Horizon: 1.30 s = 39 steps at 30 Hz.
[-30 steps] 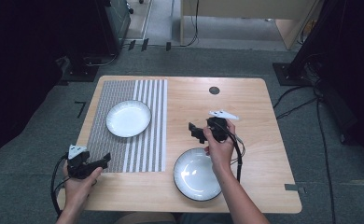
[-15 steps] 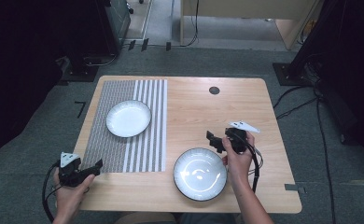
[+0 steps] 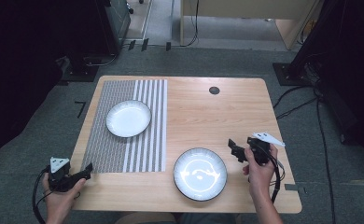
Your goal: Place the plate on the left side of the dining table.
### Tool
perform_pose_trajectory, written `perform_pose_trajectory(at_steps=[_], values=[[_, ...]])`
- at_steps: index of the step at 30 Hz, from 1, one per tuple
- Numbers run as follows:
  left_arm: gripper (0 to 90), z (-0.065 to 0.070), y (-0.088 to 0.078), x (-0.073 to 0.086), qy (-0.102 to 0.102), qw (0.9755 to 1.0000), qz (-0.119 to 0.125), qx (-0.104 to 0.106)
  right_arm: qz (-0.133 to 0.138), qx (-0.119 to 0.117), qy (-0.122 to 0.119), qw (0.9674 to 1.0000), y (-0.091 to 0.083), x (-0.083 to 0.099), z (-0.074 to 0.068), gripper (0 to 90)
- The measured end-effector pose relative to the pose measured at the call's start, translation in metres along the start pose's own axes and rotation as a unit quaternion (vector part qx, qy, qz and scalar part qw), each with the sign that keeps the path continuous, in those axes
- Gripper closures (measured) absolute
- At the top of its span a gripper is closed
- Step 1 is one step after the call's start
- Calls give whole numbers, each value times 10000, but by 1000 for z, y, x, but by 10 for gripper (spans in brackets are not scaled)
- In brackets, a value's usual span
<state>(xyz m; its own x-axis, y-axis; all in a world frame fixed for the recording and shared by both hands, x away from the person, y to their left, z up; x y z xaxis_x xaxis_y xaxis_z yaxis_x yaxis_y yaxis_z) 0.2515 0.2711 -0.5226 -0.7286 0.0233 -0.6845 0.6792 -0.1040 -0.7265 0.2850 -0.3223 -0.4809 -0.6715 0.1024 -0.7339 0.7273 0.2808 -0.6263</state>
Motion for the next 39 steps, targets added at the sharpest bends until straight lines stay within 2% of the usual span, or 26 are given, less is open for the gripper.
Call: perform_pose_trajectory(at_steps=[9, 14, 21, 23, 26, 32, 39], values=[[136, -8, 1, 0, 13, 9999, 2, -144, -66, 356, 196, 9992, -15, 23, 41, 170], [137, -13, 2, 0, -66, 9999, -52, -122, -124, 524, 300, 9981, -23, 37, 62, 172], [138, -9, 3, 2, 31, 9998, -107, -144, -170, 750, 387, 9963, -35, 51, 82, 171], [138, -8, 3, 2, 115, 9996, -111, -213, -168, 814, 408, 9957, -39, 55, 87, 171], [140, -5, 4, 2, 191, 9995, -136, -224, -194, 907, 414, 9948, -44, 61, 94, 171], [141, -4, 6, 2, 204, 9995, -172, -189, -341, 1136, 335, 9924, -49, 74, 102, 168], [144, -3, 6, 3, 270, 9992, -253, -116, -508, 1397, 200, 9887, -49, 81, 101, 166]])
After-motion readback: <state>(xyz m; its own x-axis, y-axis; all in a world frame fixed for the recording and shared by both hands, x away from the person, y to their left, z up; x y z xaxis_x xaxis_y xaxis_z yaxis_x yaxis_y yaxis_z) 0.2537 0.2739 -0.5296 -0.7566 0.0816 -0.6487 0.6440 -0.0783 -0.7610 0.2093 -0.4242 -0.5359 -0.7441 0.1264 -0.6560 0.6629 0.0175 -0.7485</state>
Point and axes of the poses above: each handheld gripper's, and its own axes: y roughly forward along the jaws, x roughly out of its underside, z roughly to its right, the point moved 2 cm from there along y, roughly forward along the jaws, and after that the axes turned 6 degrees about -z, right-handed, at the moved point
